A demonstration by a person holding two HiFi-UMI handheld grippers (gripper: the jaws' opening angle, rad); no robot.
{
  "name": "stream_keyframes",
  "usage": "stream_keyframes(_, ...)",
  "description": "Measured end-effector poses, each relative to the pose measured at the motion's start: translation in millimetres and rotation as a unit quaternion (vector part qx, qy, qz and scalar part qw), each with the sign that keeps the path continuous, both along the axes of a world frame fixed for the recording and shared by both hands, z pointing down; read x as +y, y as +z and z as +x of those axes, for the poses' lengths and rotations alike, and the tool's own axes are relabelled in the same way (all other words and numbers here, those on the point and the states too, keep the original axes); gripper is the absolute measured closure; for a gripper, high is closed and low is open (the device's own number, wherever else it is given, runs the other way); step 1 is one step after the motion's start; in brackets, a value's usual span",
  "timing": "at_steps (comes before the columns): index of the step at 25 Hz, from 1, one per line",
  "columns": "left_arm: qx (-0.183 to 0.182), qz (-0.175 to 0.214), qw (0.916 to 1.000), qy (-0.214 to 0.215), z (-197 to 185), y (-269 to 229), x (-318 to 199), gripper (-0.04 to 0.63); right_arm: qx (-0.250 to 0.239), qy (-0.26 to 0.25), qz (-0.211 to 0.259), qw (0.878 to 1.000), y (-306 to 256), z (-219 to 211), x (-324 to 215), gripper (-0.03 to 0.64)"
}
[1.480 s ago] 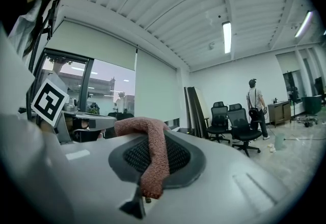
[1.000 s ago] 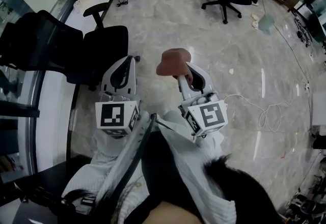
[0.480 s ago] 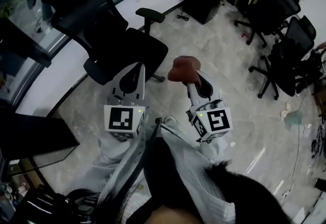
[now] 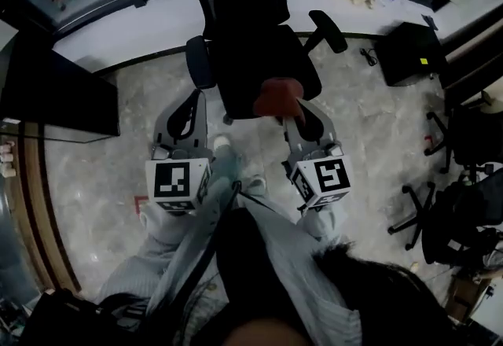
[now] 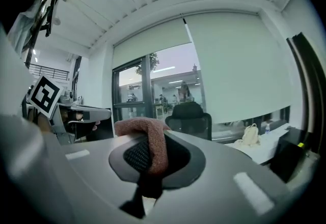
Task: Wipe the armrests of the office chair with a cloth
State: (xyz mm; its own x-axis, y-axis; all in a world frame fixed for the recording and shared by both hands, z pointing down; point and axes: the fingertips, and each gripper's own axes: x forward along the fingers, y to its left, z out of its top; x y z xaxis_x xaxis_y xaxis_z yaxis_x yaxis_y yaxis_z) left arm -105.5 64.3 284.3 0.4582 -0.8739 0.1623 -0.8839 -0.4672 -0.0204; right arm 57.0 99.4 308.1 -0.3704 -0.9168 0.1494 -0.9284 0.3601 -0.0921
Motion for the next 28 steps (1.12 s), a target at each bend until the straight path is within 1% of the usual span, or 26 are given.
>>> stream_keyframes(2,0.001,-0.006,0.9994,-0.035,-27.9,9.6,-17.9,0.592,-0.001,-0.027,-0.004,1.0,9.5,-23.0,-27.2,0.589)
stream_keyframes(5,0.005,-0.005,0.998,-0.063,-59.8,16.3,-45.3,0.592,0.005,-0.057,-0.005,0.998,18.0,-55.8,-63.1,0.589)
stream_keyframes(8,0.012,0.002,0.9972,-0.073,-81.9,14.1,-80.5,0.592,0.011,-0.074,-0.005,0.997,21.7,-82.4,-102.5,0.589)
stream_keyframes(11,0.012,0.005,0.9974,-0.071,-100.3,13.8,-120.8,0.592,0.016,-0.083,-0.02,0.996,33.9,-105.9,-144.6,0.589)
stream_keyframes(14,0.004,0.003,0.9981,-0.061,-103.2,14.3,-142.0,0.592,0.021,-0.085,-0.03,0.996,45.0,-114.5,-168.1,0.589)
stream_keyframes(17,-0.003,-0.009,0.9984,-0.056,-110.7,22.5,-163.0,0.592,0.019,-0.088,-0.052,0.995,63.0,-127.0,-186.3,0.589)
stream_keyframes(19,-0.001,-0.012,0.9981,-0.061,-118.4,29.9,-177.8,0.592,0.019,-0.095,-0.066,0.993,73.5,-136.5,-198.1,0.589)
stream_keyframes(22,0.001,-0.015,0.9975,-0.069,-120.4,35.5,-189.9,0.592,0.017,-0.102,-0.077,0.992,80.7,-138.7,-210.5,0.589)
stream_keyframes(26,0.003,-0.043,0.9953,-0.086,-121.9,46.4,-197.8,0.592,0.021,-0.118,-0.092,0.989,90.5,-137.4,-225.2,0.589)
stream_keyframes(28,0.005,-0.046,0.9947,-0.092,-126.9,54.4,-204.3,0.592,0.027,-0.136,-0.106,0.985,105.2,-143.8,-232.9,0.589)
